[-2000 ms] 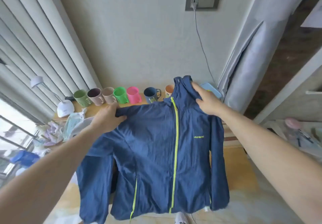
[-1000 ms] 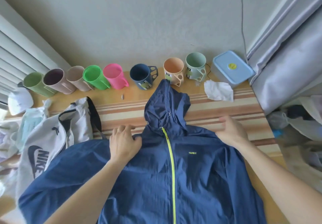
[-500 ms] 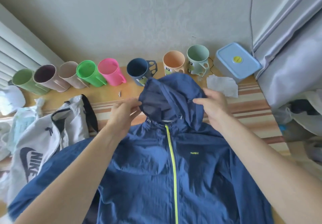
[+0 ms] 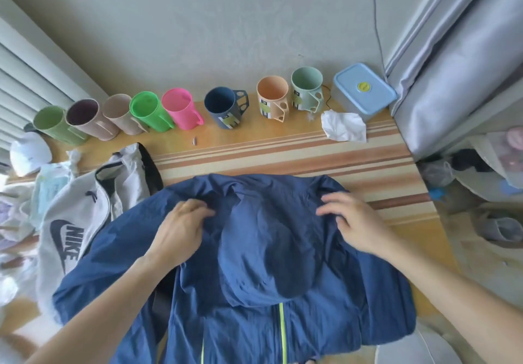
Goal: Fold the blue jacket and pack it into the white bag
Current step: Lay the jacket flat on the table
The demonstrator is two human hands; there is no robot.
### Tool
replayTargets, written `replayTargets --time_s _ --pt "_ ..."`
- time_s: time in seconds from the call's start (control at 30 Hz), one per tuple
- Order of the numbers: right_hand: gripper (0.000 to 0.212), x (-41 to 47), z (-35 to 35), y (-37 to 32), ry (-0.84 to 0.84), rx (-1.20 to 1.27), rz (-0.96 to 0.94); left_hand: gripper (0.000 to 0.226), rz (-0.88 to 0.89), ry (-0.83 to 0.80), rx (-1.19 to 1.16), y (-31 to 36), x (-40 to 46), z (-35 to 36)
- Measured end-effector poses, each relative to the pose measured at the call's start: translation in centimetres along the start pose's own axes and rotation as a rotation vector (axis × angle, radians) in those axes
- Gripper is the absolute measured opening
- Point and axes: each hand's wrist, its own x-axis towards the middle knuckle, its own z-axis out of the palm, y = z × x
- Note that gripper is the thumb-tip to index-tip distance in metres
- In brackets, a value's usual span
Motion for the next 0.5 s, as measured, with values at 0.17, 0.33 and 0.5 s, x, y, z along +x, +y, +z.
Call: replayTargets --time_s 0.17,0.33,0.5 --pt "0.083 4.0 -2.0 1.1 0.140 0.011 0.364 0.027 -0.094 0.184 -0.023 -0.2 5.0 -0.2" --pt "0.053 7.1 0.5 0.8 0.007 0.083 0.393 0.030 -0.076 -0.092 0.082 0.1 7.9 0.4" --pt "0.025 9.1 -2.6 0.9 0.282 0.126 0.379 0.041 -0.005 0.201 0.154 -1.0 8.2 -2.0"
